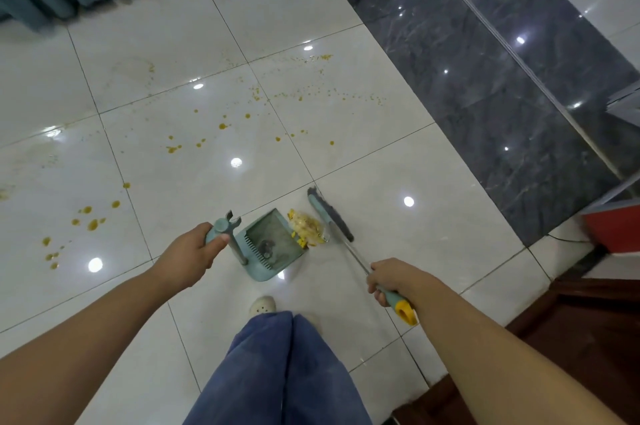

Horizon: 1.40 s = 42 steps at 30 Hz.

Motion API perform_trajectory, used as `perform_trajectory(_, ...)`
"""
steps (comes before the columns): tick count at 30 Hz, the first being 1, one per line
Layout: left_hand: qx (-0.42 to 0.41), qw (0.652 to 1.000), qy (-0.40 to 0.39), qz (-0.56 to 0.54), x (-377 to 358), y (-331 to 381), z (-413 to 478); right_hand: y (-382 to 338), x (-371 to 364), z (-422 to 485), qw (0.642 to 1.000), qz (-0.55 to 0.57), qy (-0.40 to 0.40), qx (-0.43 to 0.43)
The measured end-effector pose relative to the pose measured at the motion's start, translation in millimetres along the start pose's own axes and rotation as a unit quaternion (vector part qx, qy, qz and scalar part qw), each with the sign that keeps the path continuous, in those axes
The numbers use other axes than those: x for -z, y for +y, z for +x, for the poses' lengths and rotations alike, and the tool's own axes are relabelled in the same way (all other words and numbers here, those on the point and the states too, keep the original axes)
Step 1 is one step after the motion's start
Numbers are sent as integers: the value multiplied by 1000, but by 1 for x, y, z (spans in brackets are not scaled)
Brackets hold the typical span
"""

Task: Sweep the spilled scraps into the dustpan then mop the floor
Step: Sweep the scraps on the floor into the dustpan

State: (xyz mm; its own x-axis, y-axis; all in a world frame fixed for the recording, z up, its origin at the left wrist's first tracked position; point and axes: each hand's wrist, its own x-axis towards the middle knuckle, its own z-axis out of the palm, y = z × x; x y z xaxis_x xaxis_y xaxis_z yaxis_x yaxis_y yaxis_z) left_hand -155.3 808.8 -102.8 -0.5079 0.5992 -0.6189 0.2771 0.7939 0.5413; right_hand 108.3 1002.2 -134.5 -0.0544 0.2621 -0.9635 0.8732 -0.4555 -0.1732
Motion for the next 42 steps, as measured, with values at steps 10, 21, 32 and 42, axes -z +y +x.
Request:
perform_trajectory(10,6,999,-9,51,5,-4,-6,0,-23,-22,996,3,-86,20)
perform_trajectory(21,31,998,40,-23,9,-37,-43,-5,12,-16,1000,-7,-6,23)
perform_trajectory(32,39,997,55,36,-1,-53,-48,1,-38,-27,994,-25,-105,30)
perform_trajectory(42,27,998,50,2,9,-76,-55,-9,-34,-40,998,-30,-26,52)
